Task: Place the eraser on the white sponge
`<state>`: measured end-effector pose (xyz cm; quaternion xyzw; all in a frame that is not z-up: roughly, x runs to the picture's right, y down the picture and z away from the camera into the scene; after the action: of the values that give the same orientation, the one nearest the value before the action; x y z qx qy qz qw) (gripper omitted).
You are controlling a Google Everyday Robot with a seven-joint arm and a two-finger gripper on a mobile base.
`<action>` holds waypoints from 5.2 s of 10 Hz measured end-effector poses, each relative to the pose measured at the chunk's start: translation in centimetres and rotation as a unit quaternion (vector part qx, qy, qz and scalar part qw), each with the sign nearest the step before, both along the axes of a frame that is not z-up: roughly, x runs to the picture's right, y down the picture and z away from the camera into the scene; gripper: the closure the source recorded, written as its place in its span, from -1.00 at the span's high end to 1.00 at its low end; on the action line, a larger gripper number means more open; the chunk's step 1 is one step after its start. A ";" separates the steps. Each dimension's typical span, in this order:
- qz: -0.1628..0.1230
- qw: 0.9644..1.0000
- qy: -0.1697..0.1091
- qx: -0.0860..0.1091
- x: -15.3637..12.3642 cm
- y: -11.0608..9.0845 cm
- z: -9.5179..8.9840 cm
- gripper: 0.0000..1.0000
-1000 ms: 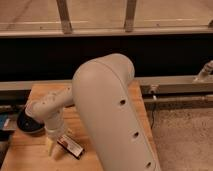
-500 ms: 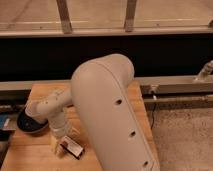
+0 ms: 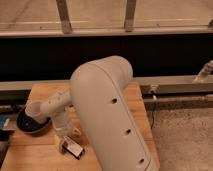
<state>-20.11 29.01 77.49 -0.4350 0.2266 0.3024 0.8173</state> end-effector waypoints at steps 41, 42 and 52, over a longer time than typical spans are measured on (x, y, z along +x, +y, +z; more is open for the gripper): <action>0.104 0.975 -0.123 0.151 0.9 -26.0 10.6 -1.00; 0.096 0.977 -0.126 0.141 0.4 -25.9 11.2 -1.00; 0.081 0.979 -0.158 0.097 -2.6 -24.1 13.9 -1.00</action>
<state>-22.74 4.93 91.35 -0.4131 0.0280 0.3154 0.8539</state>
